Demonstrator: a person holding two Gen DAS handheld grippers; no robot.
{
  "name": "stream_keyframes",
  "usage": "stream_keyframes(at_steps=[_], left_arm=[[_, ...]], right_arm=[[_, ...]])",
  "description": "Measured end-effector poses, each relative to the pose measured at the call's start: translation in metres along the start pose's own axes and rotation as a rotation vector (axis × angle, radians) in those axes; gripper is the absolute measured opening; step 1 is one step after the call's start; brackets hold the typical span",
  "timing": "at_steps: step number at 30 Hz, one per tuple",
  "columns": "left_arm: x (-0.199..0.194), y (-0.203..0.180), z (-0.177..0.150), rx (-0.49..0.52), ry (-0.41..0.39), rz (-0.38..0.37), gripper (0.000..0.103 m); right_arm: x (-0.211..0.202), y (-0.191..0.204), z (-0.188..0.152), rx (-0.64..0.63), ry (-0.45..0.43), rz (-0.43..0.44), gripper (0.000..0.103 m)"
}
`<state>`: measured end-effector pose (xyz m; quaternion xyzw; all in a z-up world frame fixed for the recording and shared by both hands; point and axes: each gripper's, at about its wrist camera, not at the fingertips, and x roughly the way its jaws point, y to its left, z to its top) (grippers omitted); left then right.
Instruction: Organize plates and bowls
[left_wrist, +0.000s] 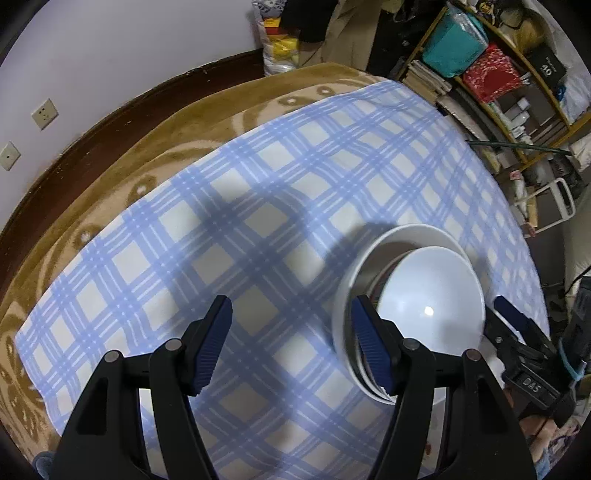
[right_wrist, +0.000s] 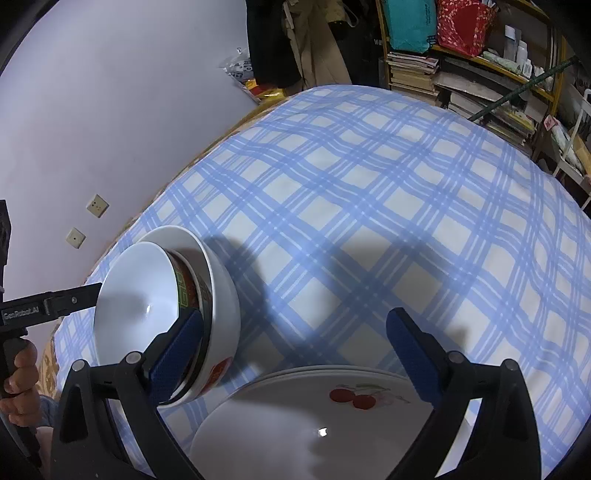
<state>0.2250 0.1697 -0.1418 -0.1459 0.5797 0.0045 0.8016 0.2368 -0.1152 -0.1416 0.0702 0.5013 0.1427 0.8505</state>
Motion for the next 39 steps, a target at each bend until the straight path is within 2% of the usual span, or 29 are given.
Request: stream_keyframes(at_steps=[5, 15, 21, 26, 29, 32, 35, 37, 39], left_arm=[[0.008, -0.003, 0.000, 0.016, 0.033, 0.033, 0.066], [0.008, -0.008, -0.001, 0.034, 0.018, 0.060, 0.065], [0.003, -0.021, -0.007, 0.125, -0.039, 0.145, 0.065], [0.002, -0.020, -0.009, 0.131, -0.050, 0.135, 0.061], [0.002, -0.026, -0.011, 0.166, -0.063, 0.166, 0.060], [0.004, -0.021, -0.008, 0.138, -0.041, 0.134, 0.059], [0.011, -0.014, -0.002, 0.113, 0.010, 0.079, 0.058], [0.020, -0.014, -0.001, 0.118, 0.052, 0.067, 0.058], [0.023, -0.016, 0.000, 0.114, 0.064, 0.075, 0.057]], right_arm=[[0.000, -0.001, 0.000, 0.004, 0.001, 0.002, 0.103], [0.000, 0.001, 0.002, 0.017, 0.009, -0.017, 0.103], [-0.002, 0.002, 0.002, 0.001, 0.015, -0.029, 0.103], [-0.002, 0.002, 0.001, -0.002, 0.029, -0.033, 0.103], [-0.002, 0.004, 0.002, -0.010, 0.031, -0.041, 0.103], [-0.001, 0.004, 0.002, -0.008, 0.045, -0.045, 0.103], [-0.001, 0.003, 0.004, -0.003, 0.066, -0.042, 0.103], [-0.001, 0.004, 0.005, -0.007, 0.071, -0.051, 0.103], [-0.001, 0.006, 0.007, -0.013, 0.072, -0.045, 0.096]])
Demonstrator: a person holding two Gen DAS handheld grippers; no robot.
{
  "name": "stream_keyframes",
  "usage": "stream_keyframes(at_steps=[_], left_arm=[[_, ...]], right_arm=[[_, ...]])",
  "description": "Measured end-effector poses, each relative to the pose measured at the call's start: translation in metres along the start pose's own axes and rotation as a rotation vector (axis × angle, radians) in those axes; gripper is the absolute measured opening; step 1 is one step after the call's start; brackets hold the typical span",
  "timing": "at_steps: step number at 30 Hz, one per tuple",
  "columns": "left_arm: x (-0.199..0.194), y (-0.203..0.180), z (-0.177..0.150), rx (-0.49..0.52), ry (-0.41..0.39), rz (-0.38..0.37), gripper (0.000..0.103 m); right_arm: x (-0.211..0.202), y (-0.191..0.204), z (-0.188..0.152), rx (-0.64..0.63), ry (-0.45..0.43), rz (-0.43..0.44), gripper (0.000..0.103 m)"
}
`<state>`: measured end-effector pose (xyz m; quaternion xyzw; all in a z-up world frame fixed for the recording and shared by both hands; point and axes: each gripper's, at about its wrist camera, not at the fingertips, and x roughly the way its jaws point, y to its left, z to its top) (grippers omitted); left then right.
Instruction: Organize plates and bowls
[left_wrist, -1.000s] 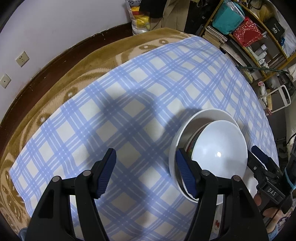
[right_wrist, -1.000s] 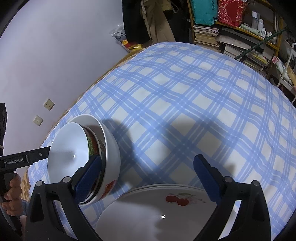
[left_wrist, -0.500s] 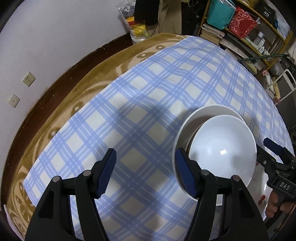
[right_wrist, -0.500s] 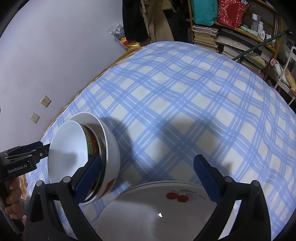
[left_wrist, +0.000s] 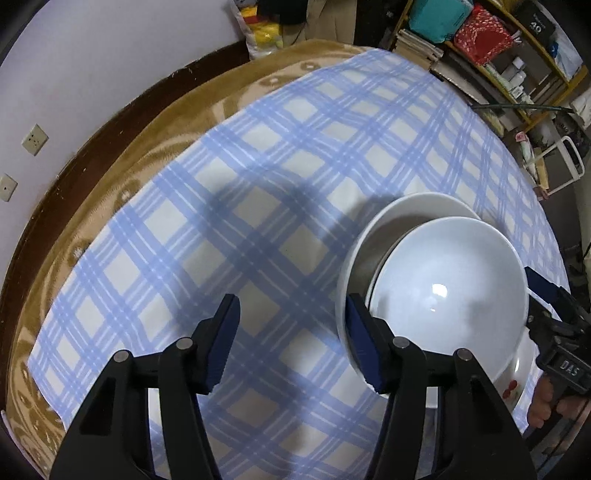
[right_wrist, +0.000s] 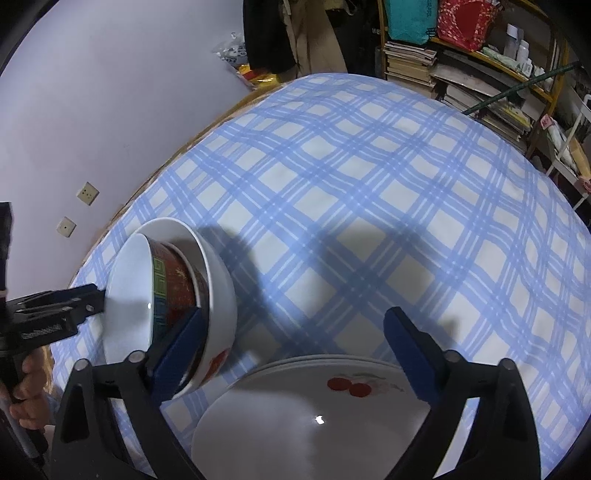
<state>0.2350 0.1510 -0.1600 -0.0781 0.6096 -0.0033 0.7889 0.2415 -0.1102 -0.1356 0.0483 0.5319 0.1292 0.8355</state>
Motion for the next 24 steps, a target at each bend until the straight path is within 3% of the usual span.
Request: stream_keyframes(at_steps=[7, 12, 18, 24], left_arm=[[-0.006, -0.012, -0.003, 0.029, -0.020, 0.046, 0.056], [-0.008, -0.012, -0.002, 0.019, -0.020, 0.034, 0.054], [-0.007, -0.011, -0.001, 0.016, -0.011, 0.017, 0.050], [-0.004, -0.013, 0.001, 0.013, 0.008, -0.026, 0.031]], right_arm=[[-0.001, 0.006, 0.009, 0.004, 0.043, 0.048, 0.066], [0.002, 0.002, 0.015, 0.057, 0.113, 0.110, 0.048], [0.012, 0.018, 0.016, -0.007, 0.186, 0.062, 0.034], [0.019, 0.021, 0.021, 0.004, 0.229, 0.084, 0.024]])
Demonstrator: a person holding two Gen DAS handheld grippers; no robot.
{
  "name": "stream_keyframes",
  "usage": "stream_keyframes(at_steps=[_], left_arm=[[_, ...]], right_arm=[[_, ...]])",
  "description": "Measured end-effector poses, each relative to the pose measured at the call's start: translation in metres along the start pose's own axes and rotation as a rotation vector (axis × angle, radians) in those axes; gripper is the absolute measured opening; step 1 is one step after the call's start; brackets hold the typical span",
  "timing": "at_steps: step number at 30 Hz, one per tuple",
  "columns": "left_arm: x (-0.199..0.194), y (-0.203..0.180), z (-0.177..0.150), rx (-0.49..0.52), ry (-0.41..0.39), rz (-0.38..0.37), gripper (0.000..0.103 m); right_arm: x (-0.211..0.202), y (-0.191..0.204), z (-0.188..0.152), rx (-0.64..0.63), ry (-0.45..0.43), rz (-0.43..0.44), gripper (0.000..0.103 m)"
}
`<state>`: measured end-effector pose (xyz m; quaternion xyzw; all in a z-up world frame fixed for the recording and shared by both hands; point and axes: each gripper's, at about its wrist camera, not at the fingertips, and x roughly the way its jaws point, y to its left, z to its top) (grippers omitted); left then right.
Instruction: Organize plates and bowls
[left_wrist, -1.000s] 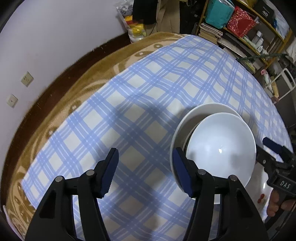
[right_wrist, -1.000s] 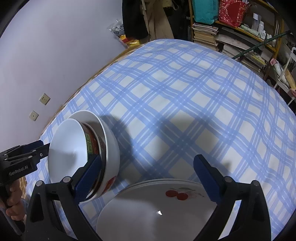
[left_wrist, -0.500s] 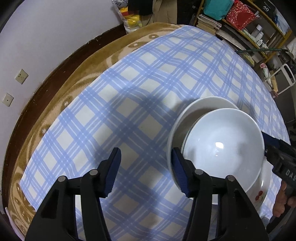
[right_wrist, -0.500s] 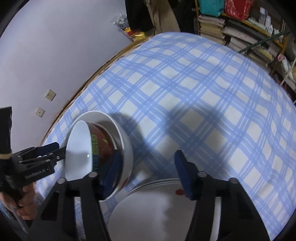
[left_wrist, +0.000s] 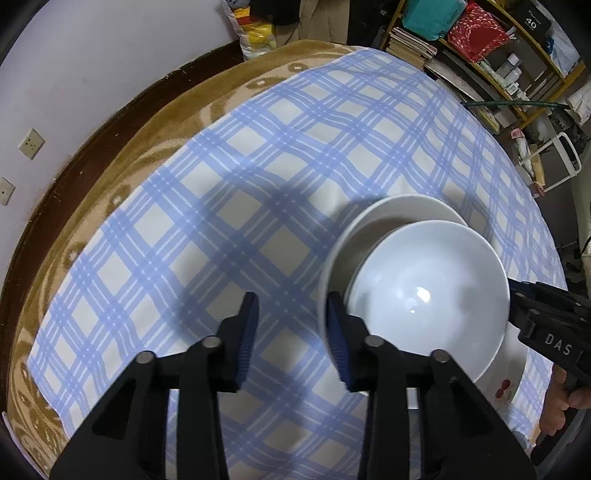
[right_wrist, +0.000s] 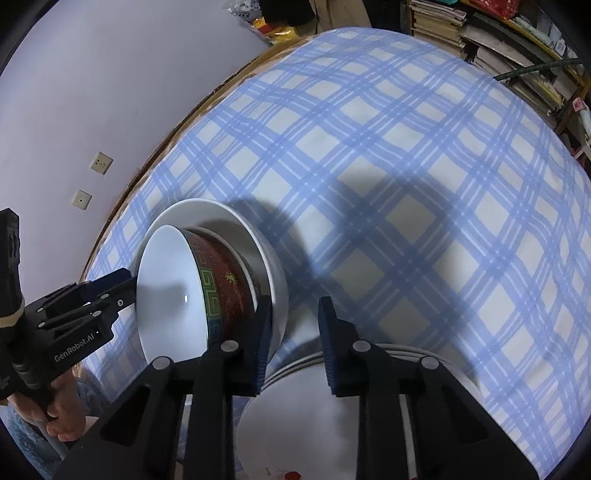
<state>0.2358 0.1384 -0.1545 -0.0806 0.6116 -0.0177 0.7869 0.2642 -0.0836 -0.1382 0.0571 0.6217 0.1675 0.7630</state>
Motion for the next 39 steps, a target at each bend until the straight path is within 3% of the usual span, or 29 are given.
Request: stream_keyframes(at_steps=[2, 5, 8, 15, 24, 39], left_arm=[[0.002, 0.001, 0.001, -0.014, 0.010, -0.032, 0.023], [0.005, 0.003, 0.002, -0.026, 0.022, -0.051, 0.023], [0.006, 0.003, 0.001, -0.028, 0.026, -0.053, 0.023], [0.009, 0.002, 0.002, -0.057, 0.032, -0.051, 0.020], [0.010, -0.006, 0.001, -0.077, 0.028, -0.048, 0.002], [0.011, -0.003, 0.001, -0.110, 0.031, -0.045, 0.001]], right_arm=[[0.002, 0.001, 0.001, 0.007, 0.009, 0.005, 0.023], [0.006, 0.004, 0.002, 0.018, 0.018, 0.019, 0.013], [0.010, 0.007, 0.002, 0.021, 0.024, 0.001, 0.009], [0.011, 0.003, 0.000, 0.070, 0.003, 0.008, 0.010], [0.009, 0.003, -0.003, 0.085, -0.019, 0.006, 0.010], [0.007, 0.007, 0.000, 0.096, -0.012, -0.019, 0.010]])
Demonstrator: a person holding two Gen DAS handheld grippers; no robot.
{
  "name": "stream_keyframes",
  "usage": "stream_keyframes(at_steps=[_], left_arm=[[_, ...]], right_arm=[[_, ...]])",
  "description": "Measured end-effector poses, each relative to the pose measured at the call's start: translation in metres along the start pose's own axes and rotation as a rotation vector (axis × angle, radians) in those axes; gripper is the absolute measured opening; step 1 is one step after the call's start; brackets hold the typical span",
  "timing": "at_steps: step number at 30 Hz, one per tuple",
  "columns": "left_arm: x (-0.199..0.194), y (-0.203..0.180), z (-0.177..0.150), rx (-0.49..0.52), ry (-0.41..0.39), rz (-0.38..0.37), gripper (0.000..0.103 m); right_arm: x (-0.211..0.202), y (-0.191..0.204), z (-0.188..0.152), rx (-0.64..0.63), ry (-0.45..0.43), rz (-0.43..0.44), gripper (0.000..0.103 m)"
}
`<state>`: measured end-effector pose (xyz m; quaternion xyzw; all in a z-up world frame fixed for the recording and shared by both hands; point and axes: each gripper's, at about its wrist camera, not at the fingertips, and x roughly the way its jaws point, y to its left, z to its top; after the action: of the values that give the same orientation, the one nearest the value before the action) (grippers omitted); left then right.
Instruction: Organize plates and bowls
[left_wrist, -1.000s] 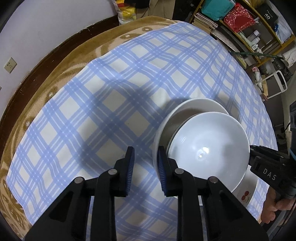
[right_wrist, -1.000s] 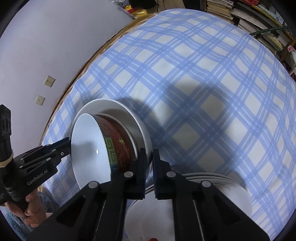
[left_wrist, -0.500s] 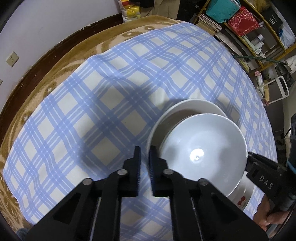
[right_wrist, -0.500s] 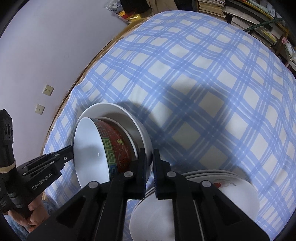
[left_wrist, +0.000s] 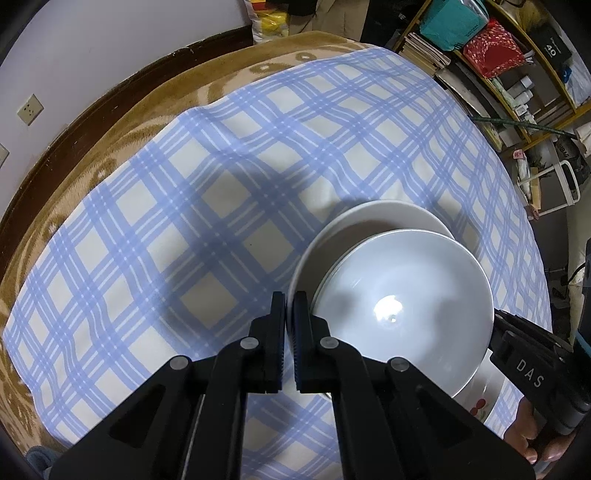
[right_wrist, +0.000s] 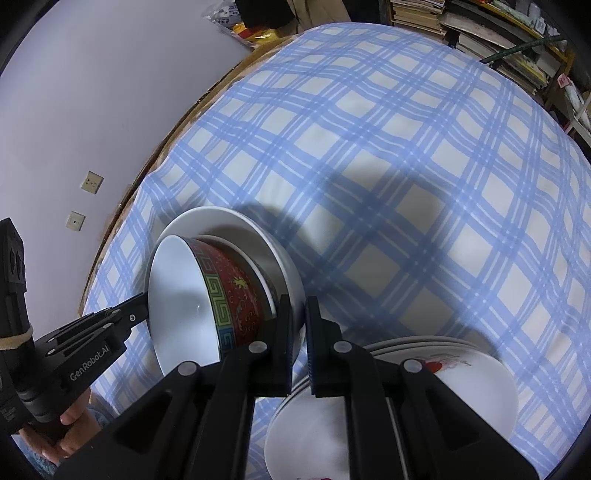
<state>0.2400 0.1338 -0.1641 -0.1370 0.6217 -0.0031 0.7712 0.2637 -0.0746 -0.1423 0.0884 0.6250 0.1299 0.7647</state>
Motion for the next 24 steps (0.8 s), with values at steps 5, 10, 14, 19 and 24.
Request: stream_keyframes(at_steps=[5, 10, 14, 19, 24], left_arm=[[-0.001, 0.000, 0.001, -0.002, 0.003, -0.002, 0.001], [0.000, -0.007, 0.002, 0.040, 0.004, 0.037, 0.001], [0.001, -0.005, 0.010, 0.071, 0.047, 0.013, 0.001], [-0.005, -0.004, 0.010, 0.079, 0.038, 0.001, 0.001], [-0.018, -0.015, 0.013, 0.108, 0.011, 0.036, 0.001]], right_arm=[[0.000, 0.002, 0.001, 0.006, 0.004, -0.008, 0.010], [0.000, 0.000, 0.000, 0.022, 0.004, 0.008, 0.010], [-0.001, 0.008, 0.001, 0.016, 0.018, -0.021, 0.010], [-0.008, 0.018, 0.003, -0.026, 0.008, -0.050, 0.010], [-0.012, 0.014, 0.006, 0.005, 0.012, -0.028, 0.010]])
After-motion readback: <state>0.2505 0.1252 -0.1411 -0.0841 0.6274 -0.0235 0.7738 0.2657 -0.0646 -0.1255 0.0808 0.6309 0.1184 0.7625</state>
